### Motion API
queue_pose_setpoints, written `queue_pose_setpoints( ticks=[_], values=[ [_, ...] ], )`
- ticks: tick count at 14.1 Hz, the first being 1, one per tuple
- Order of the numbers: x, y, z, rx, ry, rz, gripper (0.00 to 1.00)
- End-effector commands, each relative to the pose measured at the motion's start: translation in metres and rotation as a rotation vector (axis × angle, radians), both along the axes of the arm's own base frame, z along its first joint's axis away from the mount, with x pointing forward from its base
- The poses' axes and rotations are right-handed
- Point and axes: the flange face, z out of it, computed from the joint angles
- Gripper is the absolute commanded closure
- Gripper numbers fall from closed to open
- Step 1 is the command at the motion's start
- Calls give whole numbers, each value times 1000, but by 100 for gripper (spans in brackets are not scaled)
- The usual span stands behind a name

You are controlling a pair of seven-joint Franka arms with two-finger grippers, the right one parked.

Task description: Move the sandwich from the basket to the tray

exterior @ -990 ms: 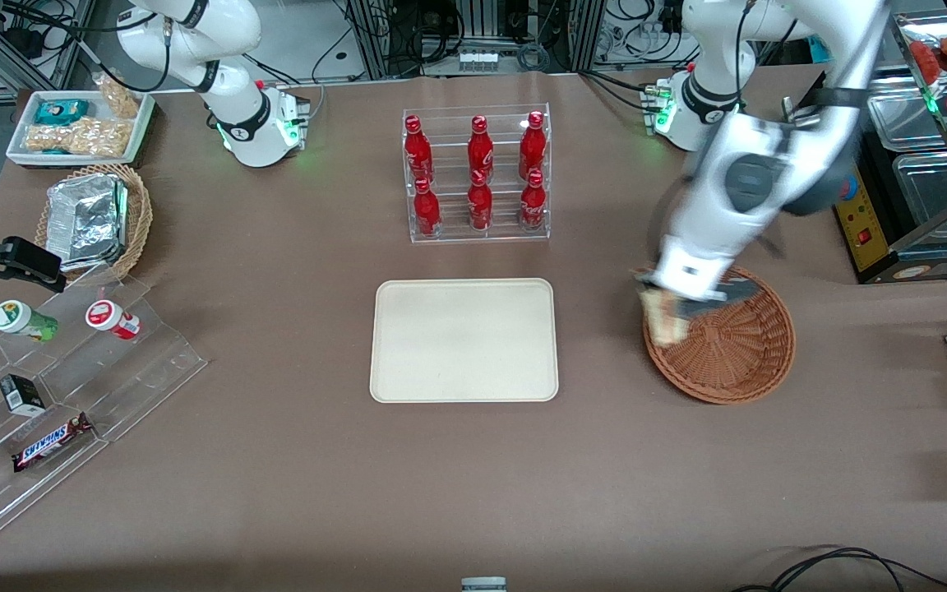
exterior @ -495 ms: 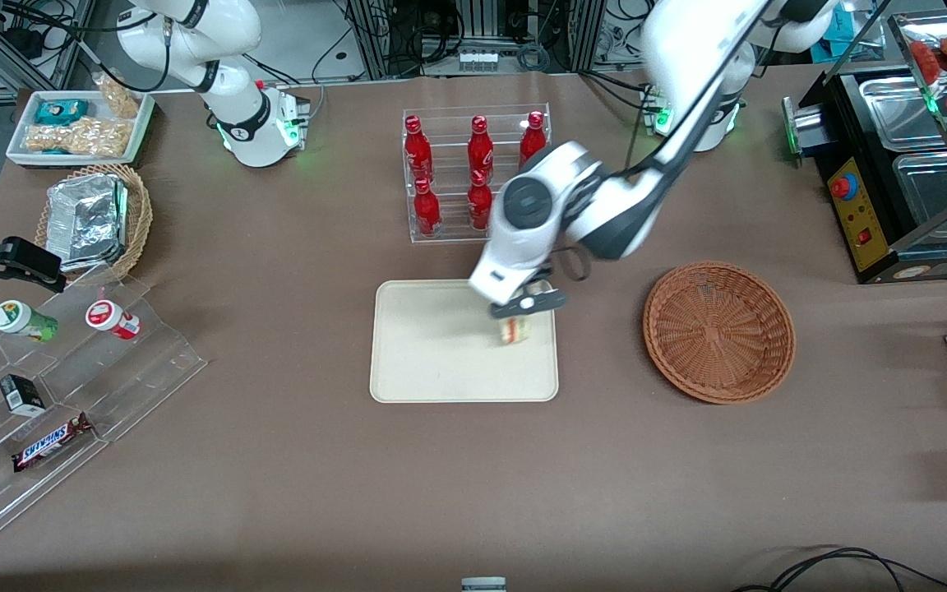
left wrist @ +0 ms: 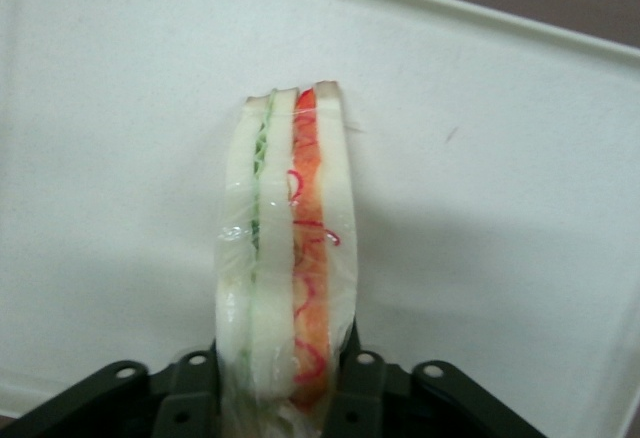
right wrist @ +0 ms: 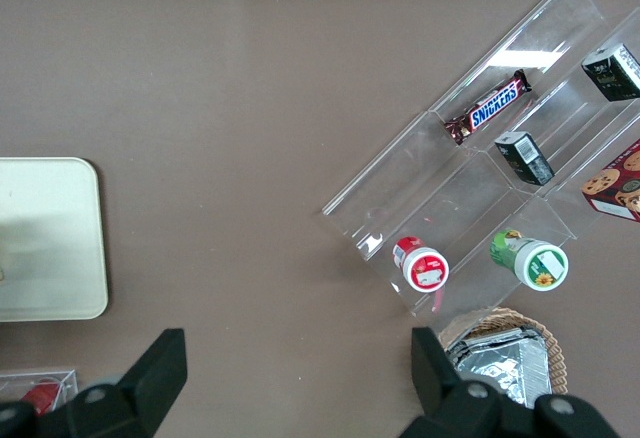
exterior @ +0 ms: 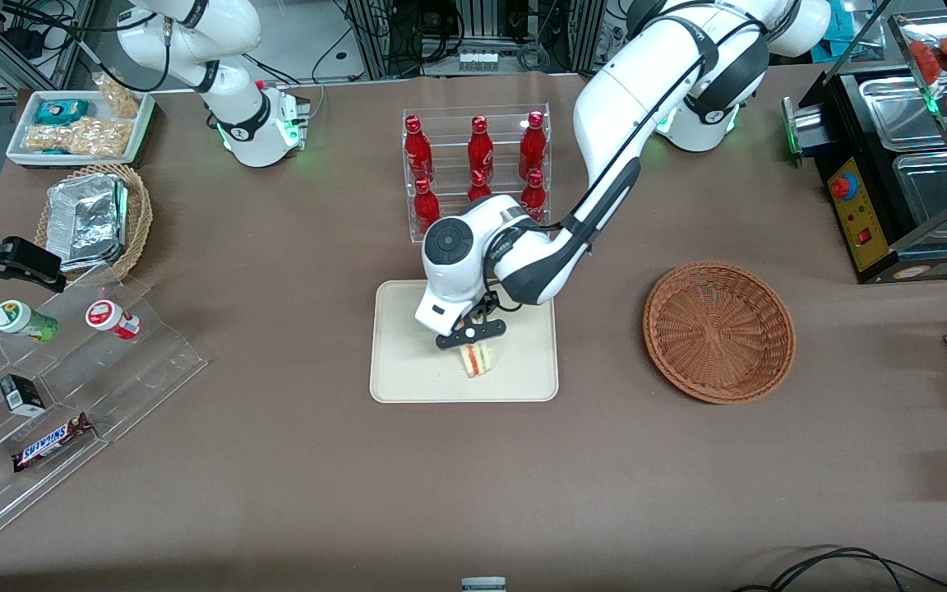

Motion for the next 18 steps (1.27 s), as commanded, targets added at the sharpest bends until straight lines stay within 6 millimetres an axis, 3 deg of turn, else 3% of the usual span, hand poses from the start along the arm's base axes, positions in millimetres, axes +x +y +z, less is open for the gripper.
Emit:
queue_pose_setpoints(
  ticks=[1, 4, 6, 9, 10, 11, 13, 14, 18],
  values=[
    [2, -5, 5, 24, -21, 7, 0],
    [2, 4, 12, 84, 6, 12, 0],
    [12, 22, 54, 118, 10, 30, 0],
    [44, 81, 150, 110, 16, 84, 0],
    [48, 103, 187, 84, 50, 103, 0],
    [58, 139, 221, 59, 87, 101, 0],
    [64, 206, 270, 47, 166, 70, 0],
    [69, 244, 289, 56, 184, 66, 0],
    [77, 364, 334, 72, 261, -1, 0]
  ],
)
